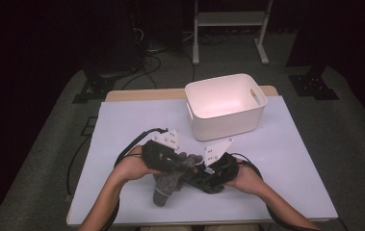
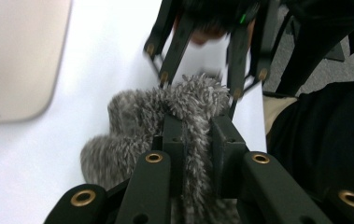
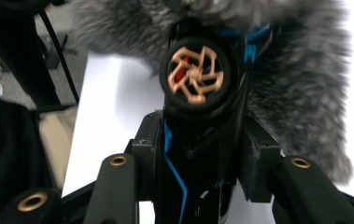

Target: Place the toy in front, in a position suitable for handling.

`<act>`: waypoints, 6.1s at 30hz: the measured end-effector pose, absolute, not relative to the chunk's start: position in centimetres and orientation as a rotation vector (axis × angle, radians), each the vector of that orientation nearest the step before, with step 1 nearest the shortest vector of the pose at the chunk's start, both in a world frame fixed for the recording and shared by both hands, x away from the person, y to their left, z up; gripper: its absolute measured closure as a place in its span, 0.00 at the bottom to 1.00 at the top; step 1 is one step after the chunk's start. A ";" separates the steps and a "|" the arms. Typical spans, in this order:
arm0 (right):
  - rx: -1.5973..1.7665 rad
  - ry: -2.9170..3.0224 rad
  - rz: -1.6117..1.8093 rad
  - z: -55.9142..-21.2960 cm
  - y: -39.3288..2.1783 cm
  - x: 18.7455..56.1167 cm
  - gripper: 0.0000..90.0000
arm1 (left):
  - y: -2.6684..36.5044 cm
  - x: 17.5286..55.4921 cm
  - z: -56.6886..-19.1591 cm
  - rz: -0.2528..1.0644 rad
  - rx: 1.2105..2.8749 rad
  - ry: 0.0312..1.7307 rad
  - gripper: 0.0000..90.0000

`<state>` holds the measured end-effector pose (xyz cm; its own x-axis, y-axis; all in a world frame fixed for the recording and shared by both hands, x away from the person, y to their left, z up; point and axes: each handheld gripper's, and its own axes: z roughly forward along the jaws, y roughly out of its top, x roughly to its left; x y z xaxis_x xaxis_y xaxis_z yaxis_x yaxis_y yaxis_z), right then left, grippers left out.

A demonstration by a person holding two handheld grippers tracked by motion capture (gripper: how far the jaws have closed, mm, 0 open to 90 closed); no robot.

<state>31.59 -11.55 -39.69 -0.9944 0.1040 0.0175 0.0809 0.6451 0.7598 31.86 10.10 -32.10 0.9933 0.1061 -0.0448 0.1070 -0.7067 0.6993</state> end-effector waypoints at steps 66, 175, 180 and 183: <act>0.218 2.740 1.369 -39.2 -15.2 30.3 0.62 | 8.7 32.2 -32.6 -0.078 2.351 0.114 0.87; 0.329 2.906 1.069 -42.9 -22.8 28.4 0.50 | 1.4 31.6 -37.9 -0.257 2.435 0.011 0.83; 0.304 2.921 1.011 -43.1 -21.5 28.6 0.60 | 2.2 31.8 -38.1 -0.272 2.422 0.029 0.84; 0.298 2.925 1.007 -43.0 -21.3 28.9 0.61 | 2.9 32.2 -38.1 -0.265 2.398 0.055 0.88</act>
